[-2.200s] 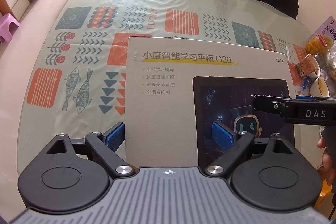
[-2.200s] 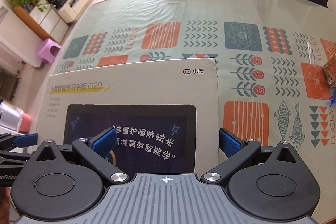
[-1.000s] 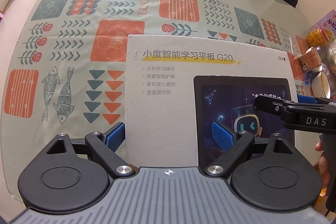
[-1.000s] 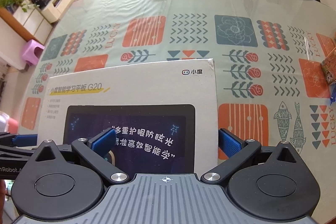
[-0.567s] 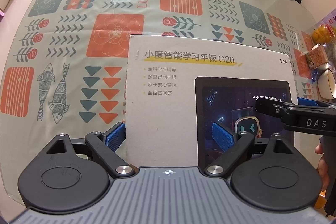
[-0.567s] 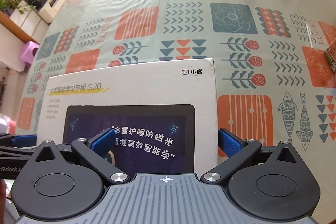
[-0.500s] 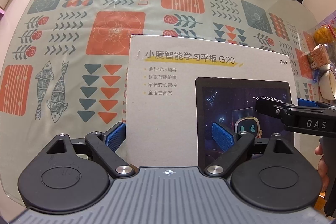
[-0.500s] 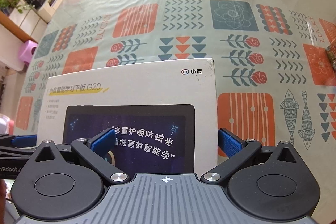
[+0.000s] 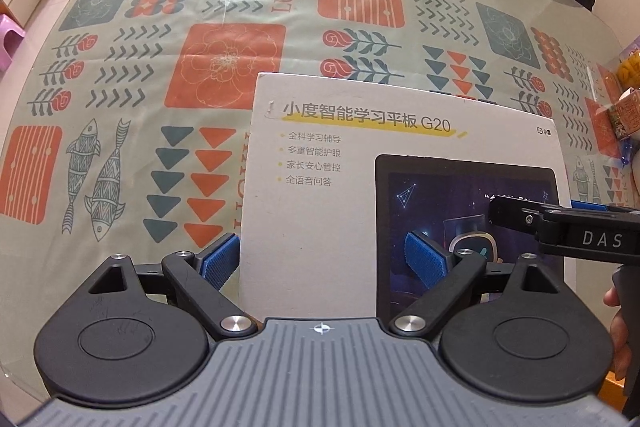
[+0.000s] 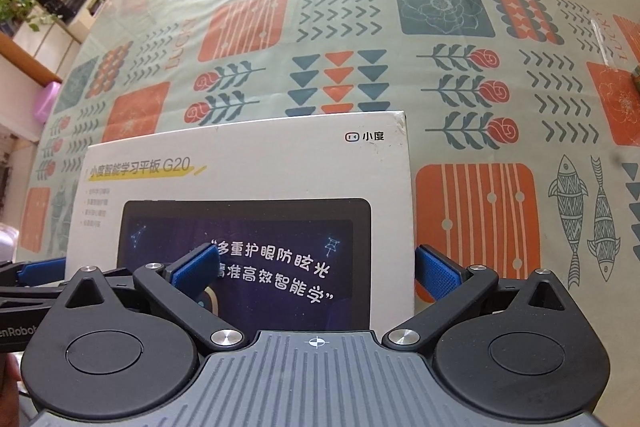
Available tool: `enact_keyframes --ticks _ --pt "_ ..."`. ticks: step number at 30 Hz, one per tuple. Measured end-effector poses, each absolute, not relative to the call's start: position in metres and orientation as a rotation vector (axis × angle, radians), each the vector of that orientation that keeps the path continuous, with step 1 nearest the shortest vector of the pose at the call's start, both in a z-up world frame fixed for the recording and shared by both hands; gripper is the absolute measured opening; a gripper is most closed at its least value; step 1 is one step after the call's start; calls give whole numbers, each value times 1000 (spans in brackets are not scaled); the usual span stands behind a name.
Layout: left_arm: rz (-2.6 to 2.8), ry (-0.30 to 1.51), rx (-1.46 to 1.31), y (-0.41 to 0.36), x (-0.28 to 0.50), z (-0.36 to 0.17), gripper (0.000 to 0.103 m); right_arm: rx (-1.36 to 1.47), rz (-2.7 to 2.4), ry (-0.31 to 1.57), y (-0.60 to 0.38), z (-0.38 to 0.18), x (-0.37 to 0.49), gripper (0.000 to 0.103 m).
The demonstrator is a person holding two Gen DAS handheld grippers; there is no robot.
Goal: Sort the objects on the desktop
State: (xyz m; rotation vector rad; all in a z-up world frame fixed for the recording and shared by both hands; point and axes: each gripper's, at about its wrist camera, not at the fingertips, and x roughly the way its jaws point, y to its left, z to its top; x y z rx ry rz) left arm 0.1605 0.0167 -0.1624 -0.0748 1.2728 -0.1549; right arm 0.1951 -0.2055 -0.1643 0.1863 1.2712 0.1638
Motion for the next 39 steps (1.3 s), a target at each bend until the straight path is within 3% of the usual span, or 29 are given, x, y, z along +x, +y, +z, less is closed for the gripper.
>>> enact_keyframes --ticks 39 --pt "-87 1300 -86 11 149 -158 103 166 47 1113 -206 -141 160 103"
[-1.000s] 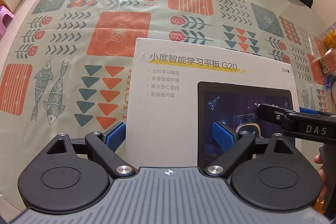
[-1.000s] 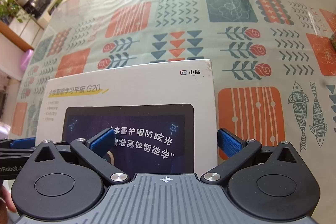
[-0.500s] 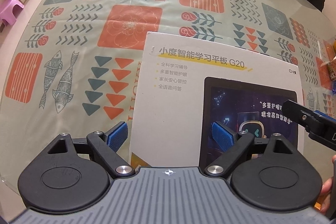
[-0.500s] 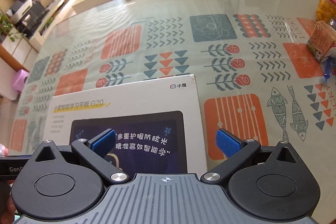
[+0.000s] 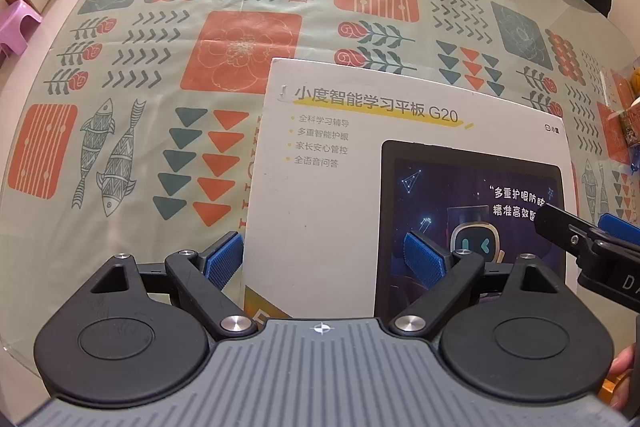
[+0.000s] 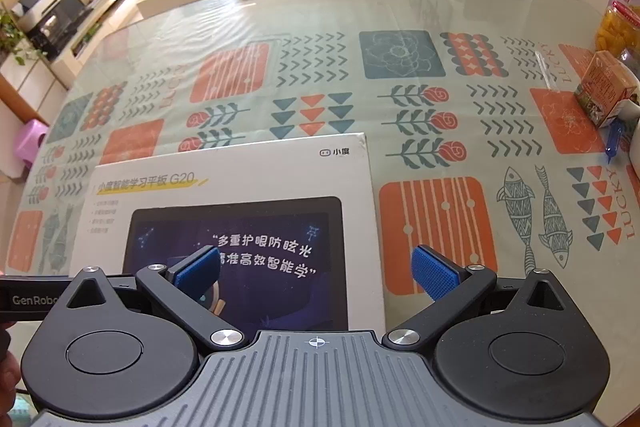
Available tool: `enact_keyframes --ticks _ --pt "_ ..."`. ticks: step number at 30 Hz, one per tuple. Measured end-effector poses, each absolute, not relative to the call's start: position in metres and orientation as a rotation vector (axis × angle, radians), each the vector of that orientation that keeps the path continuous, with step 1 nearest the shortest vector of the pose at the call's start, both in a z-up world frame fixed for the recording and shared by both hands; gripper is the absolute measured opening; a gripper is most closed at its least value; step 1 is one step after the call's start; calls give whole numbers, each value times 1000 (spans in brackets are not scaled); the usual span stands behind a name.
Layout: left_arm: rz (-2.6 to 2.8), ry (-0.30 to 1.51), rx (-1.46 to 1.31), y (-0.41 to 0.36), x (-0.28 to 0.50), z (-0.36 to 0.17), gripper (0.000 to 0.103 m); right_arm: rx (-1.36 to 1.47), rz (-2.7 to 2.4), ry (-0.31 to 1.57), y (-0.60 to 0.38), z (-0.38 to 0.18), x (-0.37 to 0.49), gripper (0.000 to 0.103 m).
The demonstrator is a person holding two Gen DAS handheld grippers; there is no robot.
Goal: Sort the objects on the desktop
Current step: 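Lower the tablet box flat onto the tablecloth with both grippers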
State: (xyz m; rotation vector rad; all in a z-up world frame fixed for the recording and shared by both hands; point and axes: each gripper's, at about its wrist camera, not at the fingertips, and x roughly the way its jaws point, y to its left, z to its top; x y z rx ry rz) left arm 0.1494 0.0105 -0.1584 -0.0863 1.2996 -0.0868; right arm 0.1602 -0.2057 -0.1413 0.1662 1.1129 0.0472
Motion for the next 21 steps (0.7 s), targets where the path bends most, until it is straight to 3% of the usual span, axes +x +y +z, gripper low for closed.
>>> enact_keyframes --ticks 21 --pt "-144 1333 -108 19 156 -160 103 163 33 1097 -196 -140 147 103"
